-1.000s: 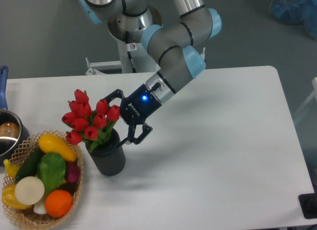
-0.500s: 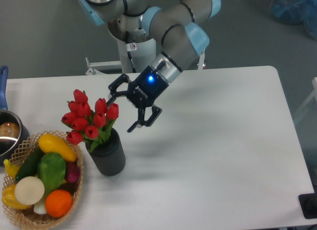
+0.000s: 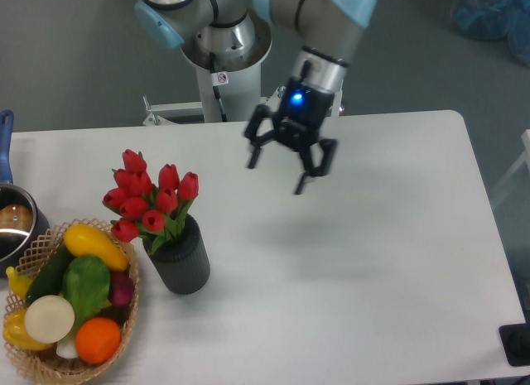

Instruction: Insert the flowers into the vase

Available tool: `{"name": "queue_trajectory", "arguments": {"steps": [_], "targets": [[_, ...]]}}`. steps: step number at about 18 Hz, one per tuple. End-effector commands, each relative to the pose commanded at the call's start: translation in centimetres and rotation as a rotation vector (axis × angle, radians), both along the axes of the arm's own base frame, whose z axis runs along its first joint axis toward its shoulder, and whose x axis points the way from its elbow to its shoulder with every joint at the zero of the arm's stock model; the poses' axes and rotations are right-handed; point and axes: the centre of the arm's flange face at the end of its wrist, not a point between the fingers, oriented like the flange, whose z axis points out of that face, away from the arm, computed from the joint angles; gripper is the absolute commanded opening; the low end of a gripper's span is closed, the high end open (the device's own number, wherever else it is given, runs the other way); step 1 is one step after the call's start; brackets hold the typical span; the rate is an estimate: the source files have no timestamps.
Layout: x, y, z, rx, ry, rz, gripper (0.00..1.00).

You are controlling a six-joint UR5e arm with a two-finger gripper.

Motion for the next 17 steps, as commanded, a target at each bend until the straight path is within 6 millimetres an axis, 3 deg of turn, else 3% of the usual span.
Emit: {"name": "queue_trajectory", "arguments": {"steps": [1,4,8,11,13,17], "targets": [[-1.1,0.0,0.3,-0.041,0.028,0.015,1.00],[-5.2,0.7,-1.2,-0.127,0.049,0.032,1.00],[-9.7,0.9,-4.6,-0.321,0.103,0.035,1.00],[-11.7,1.4,-5.4,-0.453,0.153,0.057,1.00],[-13.6,1.6,-4.6,-0.483,0.182,0.075,1.00],[-14.0,1.2,-4.3,-0.517,0.186,0.089,1.00]]}}
